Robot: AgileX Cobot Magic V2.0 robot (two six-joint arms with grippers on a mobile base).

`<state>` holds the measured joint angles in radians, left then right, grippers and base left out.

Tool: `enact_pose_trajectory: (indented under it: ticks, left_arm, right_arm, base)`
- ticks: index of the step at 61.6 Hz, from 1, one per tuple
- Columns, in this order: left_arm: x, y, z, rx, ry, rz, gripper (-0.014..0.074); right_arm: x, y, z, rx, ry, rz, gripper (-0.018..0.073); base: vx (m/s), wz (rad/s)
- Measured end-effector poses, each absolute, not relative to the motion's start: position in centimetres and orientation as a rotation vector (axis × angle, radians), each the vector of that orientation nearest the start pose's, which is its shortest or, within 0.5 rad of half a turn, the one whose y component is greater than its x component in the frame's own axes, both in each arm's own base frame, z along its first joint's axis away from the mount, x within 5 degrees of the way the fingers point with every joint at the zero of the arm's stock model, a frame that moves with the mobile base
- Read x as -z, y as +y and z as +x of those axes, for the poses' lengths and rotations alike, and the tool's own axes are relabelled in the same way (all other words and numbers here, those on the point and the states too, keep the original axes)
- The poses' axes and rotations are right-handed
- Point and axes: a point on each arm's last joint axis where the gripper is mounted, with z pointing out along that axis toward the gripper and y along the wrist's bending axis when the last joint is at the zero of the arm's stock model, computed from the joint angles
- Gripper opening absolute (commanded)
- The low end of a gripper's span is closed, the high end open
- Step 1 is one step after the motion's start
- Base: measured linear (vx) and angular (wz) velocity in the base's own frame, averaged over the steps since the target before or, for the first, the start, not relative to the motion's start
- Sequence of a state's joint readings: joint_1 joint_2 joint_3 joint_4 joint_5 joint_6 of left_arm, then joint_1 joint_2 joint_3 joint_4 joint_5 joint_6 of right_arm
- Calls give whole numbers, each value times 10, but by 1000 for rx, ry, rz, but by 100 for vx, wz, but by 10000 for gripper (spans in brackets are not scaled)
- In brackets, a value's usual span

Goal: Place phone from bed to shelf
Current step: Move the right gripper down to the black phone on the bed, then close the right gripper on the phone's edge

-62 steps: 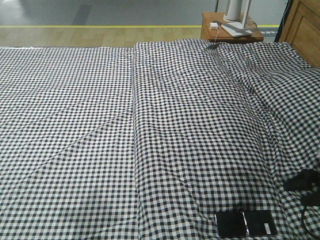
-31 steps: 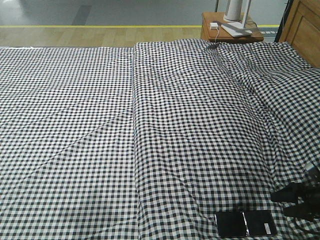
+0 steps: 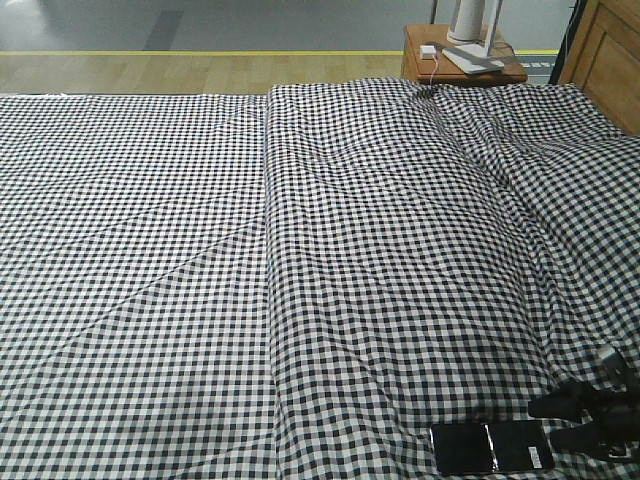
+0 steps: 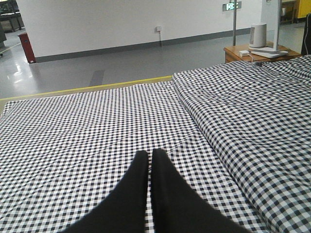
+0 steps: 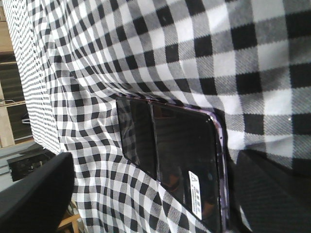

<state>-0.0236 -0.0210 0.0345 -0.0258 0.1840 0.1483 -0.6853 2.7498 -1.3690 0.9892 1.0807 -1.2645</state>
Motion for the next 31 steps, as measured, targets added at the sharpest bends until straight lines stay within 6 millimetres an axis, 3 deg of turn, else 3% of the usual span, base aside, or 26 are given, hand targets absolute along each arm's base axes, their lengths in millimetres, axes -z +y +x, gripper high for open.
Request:
enact_pose_trajectory:
  ticks: [31]
  left_arm:
    - [-186,-2,56,-71,1677,127,1]
  right_arm:
    - [113,-147,294,-1508,2615,448,594]
  base:
    - [0,0]
